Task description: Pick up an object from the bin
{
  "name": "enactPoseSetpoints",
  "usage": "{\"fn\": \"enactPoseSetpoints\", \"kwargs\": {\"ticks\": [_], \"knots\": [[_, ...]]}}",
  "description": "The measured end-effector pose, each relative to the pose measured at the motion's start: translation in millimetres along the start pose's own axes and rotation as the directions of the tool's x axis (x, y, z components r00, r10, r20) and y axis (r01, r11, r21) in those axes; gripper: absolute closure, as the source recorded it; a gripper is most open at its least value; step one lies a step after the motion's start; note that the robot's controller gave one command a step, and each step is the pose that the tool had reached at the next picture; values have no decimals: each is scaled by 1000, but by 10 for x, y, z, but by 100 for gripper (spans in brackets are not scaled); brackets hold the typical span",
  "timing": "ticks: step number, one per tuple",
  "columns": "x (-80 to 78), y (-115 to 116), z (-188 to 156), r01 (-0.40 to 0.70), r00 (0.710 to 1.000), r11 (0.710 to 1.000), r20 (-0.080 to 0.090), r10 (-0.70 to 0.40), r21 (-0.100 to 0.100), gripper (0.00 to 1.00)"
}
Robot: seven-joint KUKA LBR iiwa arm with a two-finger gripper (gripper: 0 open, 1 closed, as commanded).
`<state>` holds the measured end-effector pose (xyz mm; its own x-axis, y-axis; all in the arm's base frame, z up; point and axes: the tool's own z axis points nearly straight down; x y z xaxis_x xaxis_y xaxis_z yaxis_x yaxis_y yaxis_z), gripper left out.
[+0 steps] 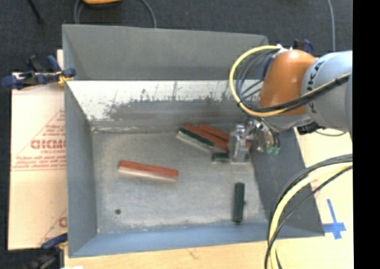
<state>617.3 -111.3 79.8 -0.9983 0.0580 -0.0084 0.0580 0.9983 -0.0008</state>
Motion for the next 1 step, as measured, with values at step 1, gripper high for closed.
{"fn": "enactPoseSetpoints", "kwargs": {"ticks": [1], "knots": [[4,-3,6,2,1000,1000,-1,-2,1,0]]}}
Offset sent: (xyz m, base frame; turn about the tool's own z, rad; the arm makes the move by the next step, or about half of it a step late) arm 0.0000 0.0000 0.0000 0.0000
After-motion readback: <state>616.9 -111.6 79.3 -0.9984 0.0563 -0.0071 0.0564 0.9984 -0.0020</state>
